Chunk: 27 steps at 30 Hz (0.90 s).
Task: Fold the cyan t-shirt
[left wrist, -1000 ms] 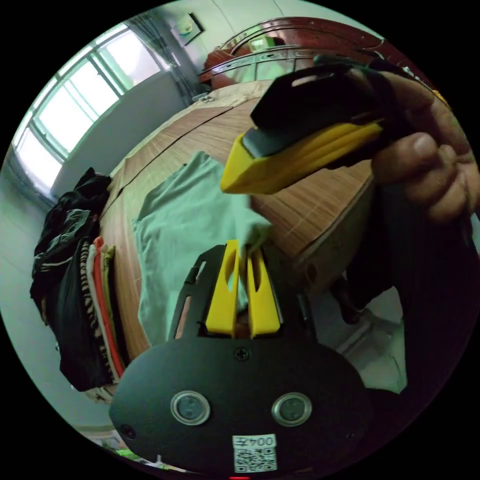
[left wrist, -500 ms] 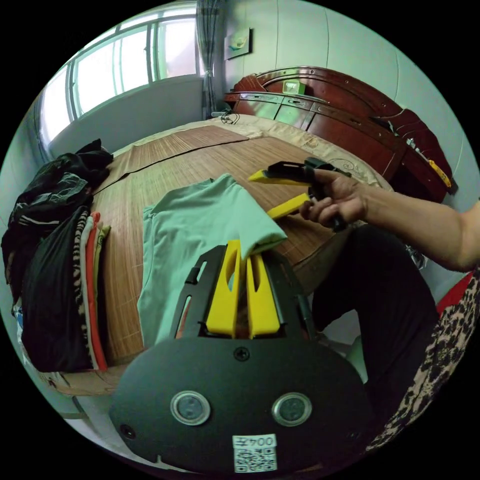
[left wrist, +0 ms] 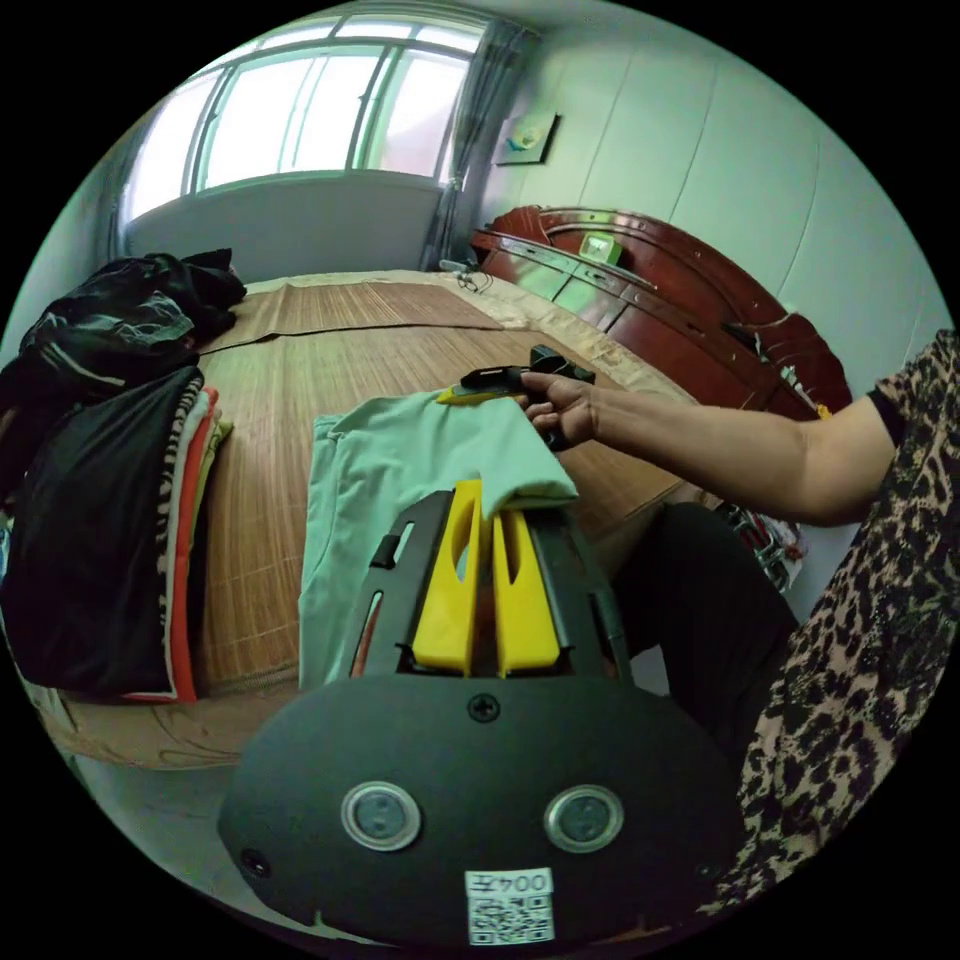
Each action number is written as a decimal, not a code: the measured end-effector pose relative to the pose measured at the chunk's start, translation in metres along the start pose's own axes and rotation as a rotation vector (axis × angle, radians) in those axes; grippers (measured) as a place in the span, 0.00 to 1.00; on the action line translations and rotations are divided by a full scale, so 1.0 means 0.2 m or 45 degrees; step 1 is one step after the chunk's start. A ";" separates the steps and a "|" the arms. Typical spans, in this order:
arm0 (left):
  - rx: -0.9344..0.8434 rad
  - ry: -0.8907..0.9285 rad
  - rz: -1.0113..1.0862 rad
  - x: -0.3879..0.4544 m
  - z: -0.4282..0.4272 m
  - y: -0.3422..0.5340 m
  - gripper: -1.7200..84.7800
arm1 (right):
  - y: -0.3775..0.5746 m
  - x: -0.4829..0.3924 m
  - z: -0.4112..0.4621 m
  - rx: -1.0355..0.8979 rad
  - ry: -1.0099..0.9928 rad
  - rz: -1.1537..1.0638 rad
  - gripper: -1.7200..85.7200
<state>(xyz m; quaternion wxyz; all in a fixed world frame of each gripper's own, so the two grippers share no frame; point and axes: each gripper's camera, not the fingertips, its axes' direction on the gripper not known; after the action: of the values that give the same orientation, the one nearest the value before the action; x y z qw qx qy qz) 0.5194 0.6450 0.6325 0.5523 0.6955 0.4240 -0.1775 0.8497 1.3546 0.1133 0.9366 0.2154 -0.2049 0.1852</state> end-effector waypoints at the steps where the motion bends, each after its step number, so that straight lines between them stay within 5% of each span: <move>1: 0.046 0.015 -0.022 -0.03 -0.07 -0.02 0.02 | 0.00 -0.10 0.01 0.012 0.005 -0.062 0.04; 14: 0.422 0.123 -0.105 -0.43 -0.92 -0.31 0.02 | -0.22 -1.32 0.45 -0.020 0.090 -0.446 0.03; 27: 0.394 -0.686 0.163 -0.83 -1.88 -0.45 0.02 | -0.52 -2.25 1.86 -0.273 -0.039 -0.973 0.03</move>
<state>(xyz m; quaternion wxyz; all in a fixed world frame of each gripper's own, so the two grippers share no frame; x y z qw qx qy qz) 0.2690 0.9274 0.8178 0.5425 0.7244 0.1857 -0.3827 0.4004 0.9734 0.1761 0.9521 0.1799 -0.1420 -0.2025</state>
